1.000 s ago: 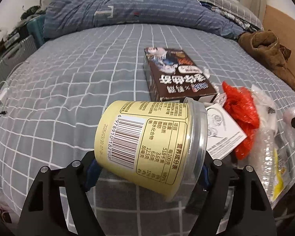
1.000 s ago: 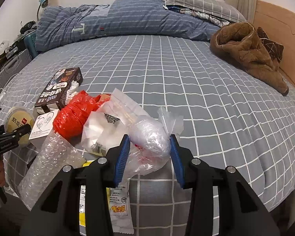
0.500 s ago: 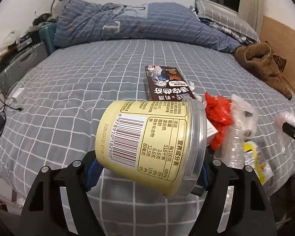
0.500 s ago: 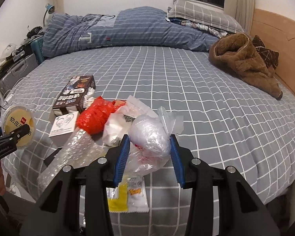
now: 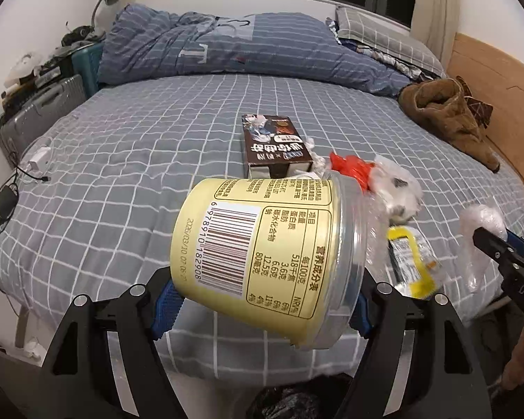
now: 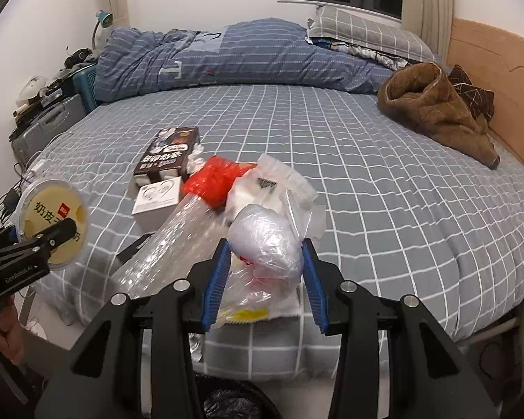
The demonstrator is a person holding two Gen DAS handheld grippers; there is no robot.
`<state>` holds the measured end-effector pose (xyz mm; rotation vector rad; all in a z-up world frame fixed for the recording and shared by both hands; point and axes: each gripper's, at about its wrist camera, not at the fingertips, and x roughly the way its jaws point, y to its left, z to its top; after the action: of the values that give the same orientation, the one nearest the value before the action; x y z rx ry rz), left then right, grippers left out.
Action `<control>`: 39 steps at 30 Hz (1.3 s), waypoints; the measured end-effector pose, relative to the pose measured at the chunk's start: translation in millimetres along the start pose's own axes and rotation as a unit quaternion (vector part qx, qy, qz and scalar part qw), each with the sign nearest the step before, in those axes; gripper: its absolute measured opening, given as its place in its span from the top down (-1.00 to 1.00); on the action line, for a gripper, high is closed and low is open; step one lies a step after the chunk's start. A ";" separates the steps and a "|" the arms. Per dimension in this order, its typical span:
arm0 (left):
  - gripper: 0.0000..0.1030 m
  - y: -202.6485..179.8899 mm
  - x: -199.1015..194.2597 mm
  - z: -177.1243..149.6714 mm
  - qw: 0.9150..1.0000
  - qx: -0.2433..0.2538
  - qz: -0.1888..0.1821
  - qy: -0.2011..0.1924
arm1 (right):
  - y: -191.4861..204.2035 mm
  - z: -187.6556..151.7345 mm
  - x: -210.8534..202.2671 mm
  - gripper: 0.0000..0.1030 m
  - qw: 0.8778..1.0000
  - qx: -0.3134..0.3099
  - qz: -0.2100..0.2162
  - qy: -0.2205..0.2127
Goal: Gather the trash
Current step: 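Carry the yellow cup and clear bag in both tools over the black trash bin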
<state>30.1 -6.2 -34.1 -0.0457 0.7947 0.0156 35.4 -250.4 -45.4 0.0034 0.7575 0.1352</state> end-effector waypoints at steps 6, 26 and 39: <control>-0.42 -3.2 -21.0 -16.0 1.000 0.002 0.000 -0.003 | 5.3 -14.7 -20.0 0.23 1.000 0.001 0.003 -0.005; -0.41 4.9 -50.3 -92.9 0.999 -0.006 0.002 0.041 | 33.7 -78.6 -55.5 0.23 0.999 -0.009 0.021 0.030; -0.41 8.1 -63.7 -138.4 0.997 -0.010 0.004 0.076 | 46.5 -114.0 -72.2 0.23 0.998 -0.013 0.027 0.053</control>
<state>-113.5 -4.3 -85.8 -0.0627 0.9469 0.0281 -100.2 -218.4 -76.5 -0.0078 0.8613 0.1986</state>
